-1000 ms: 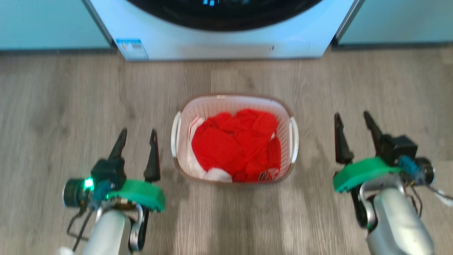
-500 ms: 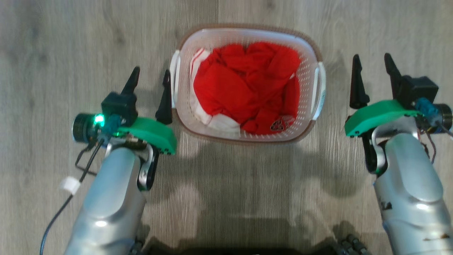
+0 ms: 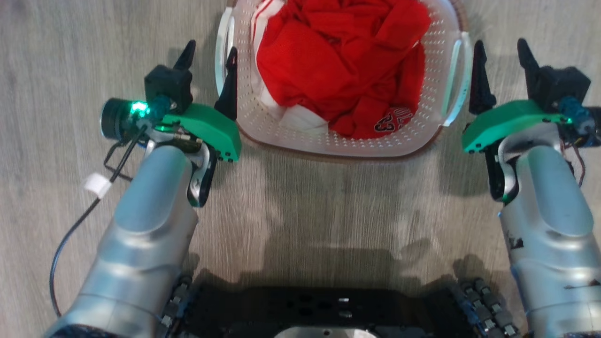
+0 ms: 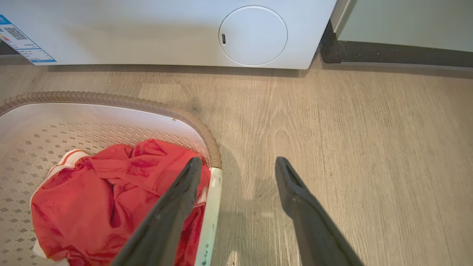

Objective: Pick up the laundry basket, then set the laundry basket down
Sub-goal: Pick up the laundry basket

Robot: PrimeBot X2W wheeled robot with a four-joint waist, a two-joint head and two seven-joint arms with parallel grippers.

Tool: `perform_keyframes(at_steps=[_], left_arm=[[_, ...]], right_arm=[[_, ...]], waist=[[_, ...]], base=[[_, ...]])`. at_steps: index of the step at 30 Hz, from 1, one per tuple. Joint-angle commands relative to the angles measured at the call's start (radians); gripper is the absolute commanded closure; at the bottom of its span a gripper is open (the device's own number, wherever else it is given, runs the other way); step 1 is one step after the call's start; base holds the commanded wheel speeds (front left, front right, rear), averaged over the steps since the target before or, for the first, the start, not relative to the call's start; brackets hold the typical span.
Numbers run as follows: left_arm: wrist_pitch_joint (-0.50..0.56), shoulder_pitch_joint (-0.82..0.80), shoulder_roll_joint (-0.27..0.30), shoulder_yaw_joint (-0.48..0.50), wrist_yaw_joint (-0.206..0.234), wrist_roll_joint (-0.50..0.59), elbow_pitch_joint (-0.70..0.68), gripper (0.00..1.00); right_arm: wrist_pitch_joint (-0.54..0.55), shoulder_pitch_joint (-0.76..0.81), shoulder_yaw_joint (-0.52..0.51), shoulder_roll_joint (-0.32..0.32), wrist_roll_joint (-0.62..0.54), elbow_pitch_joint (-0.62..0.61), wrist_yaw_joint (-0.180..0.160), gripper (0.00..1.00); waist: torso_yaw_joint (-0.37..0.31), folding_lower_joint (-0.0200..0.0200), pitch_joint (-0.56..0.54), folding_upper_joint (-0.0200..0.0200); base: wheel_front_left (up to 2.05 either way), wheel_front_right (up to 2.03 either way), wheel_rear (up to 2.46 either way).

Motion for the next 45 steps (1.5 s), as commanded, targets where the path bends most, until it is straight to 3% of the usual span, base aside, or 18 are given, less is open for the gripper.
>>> perform_keyframes(at_steps=[1, 18, 38, 40, 41, 42, 44, 45], left_arm=[[-0.008, 0.007, 0.022, 0.013, 0.004, -0.004, -0.007, 0.0], [-0.008, -0.15, 0.022, -0.083, 0.009, -0.056, 0.191, 0.0], [-0.008, -0.245, 0.022, -0.191, 0.023, -0.14, 0.275, 0.02], [-0.008, -0.249, 0.022, -0.199, 0.026, -0.145, 0.274, 0.2], [-0.008, -0.251, 0.022, -0.203, 0.027, -0.148, 0.273, 0.3], [-0.008, -0.252, 0.022, -0.207, 0.028, -0.15, 0.272, 0.45], [-0.008, -0.253, 0.022, -0.214, 0.03, -0.152, 0.269, 0.65], [-0.008, -0.253, 0.022, -0.217, 0.03, -0.152, 0.268, 0.8]], right_arm=[[-0.013, 0.016, 0.021, 0.01, -0.008, -0.018, 0.007, 0.0], [-0.013, -0.029, 0.053, 0.014, -0.013, 0.041, 0.007, 0.0], [-0.013, -0.082, 0.085, 0.016, 0.026, 0.137, 0.007, 0.0], [-0.013, -0.086, 0.088, 0.016, 0.032, 0.143, 0.007, 0.0], [-0.013, -0.087, 0.09, 0.016, 0.035, 0.145, 0.007, 0.05], [-0.013, -0.088, 0.091, 0.016, 0.038, 0.148, 0.007, 0.16], [-0.013, -0.09, 0.094, 0.016, 0.042, 0.155, 0.007, 0.48], [-0.013, -0.091, 0.096, 0.016, 0.044, 0.159, 0.007, 0.53]], waist=[[0.007, -0.0001, 0.03, 0.0001], [0.031, -0.0001, 0.142, 0.0001], [0.031, -0.0001, 0.175, 0.0001], [0.03, -0.0001, 0.176, 0.0001], [0.03, -0.0001, 0.176, 0.0001], [0.03, -0.0001, 0.176, 0.0001], [0.03, -0.0001, 0.176, 0.0001], [0.03, -0.0001, 0.175, 0.0001]], base=[[0.0, 0.0, 0.0], [0.0, 0.0, 0.0], [0.0, 0.0, 0.0], [0.0, 0.0, 0.0], [0.0, 0.0, 0.0], [0.0, 0.0, 0.0], [0.0, 0.0, 0.0], [0.0, 0.0, 0.0]])
